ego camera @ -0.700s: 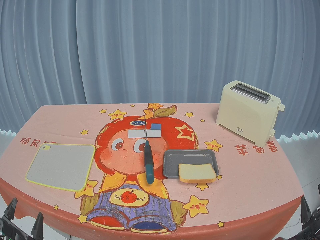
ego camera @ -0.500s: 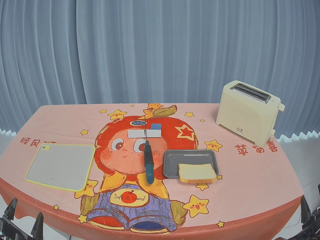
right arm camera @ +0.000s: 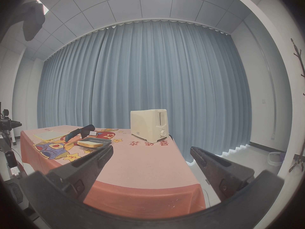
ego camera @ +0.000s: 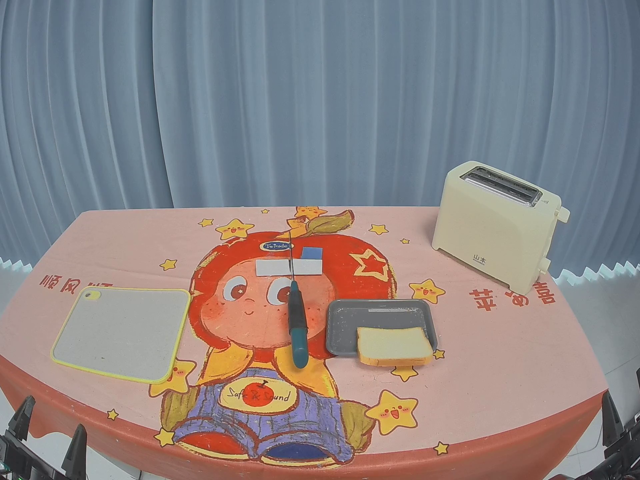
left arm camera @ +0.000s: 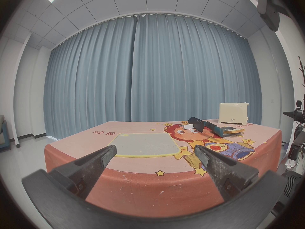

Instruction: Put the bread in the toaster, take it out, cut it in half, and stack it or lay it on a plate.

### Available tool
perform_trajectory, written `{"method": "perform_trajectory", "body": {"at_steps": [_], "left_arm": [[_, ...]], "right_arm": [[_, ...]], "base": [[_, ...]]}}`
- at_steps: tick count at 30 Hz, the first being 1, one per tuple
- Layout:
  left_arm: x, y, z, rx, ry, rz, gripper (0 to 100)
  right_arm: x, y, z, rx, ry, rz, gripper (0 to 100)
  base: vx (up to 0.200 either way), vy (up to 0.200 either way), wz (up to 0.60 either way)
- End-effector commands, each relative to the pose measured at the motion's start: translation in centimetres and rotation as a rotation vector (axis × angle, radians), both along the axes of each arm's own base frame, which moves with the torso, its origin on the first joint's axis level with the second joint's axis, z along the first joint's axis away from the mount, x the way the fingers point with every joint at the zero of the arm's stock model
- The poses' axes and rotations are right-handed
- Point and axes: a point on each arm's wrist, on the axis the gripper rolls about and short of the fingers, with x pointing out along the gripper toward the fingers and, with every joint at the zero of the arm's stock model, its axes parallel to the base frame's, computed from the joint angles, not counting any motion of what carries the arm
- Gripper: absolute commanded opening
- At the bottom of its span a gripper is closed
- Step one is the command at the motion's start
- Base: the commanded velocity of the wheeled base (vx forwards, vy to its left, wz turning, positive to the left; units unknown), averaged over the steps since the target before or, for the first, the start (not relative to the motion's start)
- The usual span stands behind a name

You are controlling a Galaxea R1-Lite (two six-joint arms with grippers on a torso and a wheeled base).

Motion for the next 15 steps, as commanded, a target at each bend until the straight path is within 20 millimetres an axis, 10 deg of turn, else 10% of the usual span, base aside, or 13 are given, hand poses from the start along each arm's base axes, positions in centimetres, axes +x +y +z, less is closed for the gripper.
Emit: {"method": "perform_trajectory", "body": {"at_steps": [1, 15], "left_arm": [[0.13, 0.00, -0.49, 0.000, 0.019, 0.001, 100], [0.12, 0.00, -0.49, 0.000, 0.017, 0.001, 100]], "right_arm": [[0.00, 0.01, -0.52, -0.003, 0.001, 0.006, 100], [-0.02, -0.01, 0.08, -0.004, -0.057, 0.000, 100]], "base": [[0.000, 0.000, 0.00], [0.000, 0.000, 0.00]]}}
